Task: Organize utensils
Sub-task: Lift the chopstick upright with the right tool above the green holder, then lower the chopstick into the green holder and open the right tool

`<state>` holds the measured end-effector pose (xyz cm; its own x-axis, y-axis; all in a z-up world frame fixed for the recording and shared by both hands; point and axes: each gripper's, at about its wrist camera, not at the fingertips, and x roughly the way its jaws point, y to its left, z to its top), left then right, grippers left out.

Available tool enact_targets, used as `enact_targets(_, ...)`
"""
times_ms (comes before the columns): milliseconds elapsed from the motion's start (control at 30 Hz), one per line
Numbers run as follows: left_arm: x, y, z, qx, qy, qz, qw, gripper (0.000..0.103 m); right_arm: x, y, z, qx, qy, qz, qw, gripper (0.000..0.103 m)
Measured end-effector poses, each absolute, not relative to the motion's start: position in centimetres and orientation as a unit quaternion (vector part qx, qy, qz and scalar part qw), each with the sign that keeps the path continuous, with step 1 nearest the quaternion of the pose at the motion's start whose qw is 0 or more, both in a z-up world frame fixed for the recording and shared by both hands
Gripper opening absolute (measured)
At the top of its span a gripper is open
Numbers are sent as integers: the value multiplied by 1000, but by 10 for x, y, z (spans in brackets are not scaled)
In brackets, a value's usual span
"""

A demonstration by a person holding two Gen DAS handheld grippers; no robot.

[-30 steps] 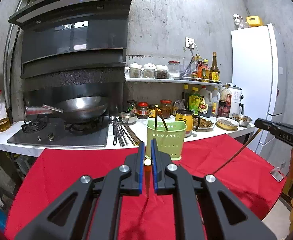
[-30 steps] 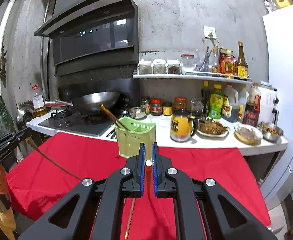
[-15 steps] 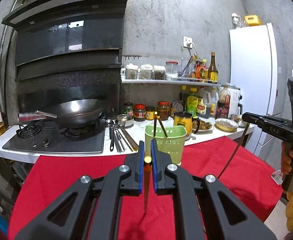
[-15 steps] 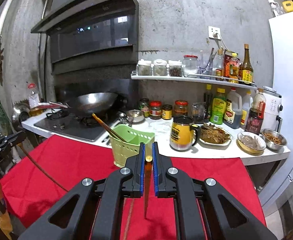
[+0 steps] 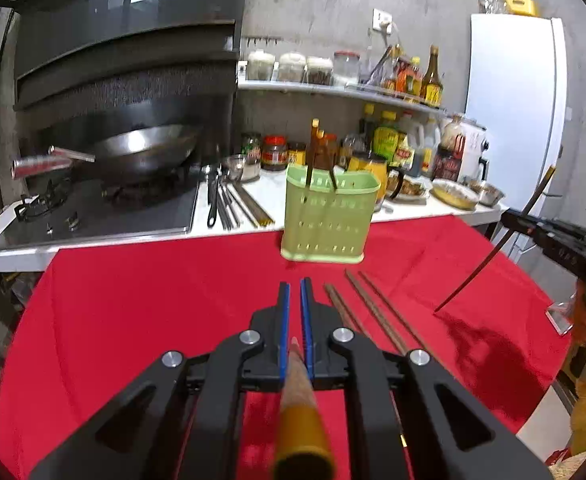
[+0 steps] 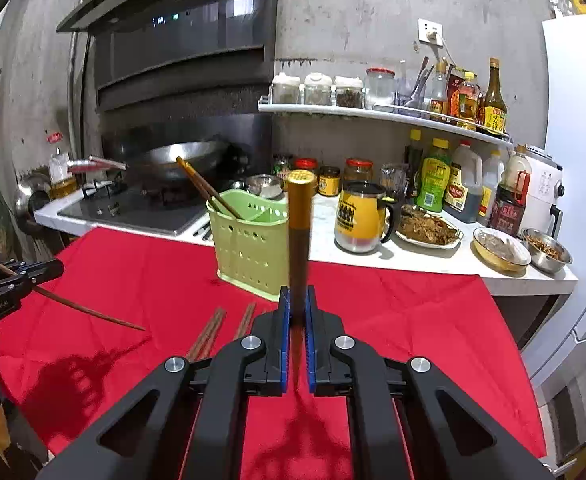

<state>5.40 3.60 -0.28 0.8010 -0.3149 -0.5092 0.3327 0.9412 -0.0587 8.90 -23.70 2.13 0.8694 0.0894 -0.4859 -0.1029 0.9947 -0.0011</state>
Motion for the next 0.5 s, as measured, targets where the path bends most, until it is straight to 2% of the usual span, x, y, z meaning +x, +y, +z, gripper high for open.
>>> enact_targets(233, 76, 46, 34, 3, 228, -162, 960, 5, 111, -238, 46, -3, 227, 61, 972, 7)
enact_targets(500, 159, 40, 95, -6, 176, -167, 970, 5, 168, -223, 102, -5, 158, 66, 985, 7)
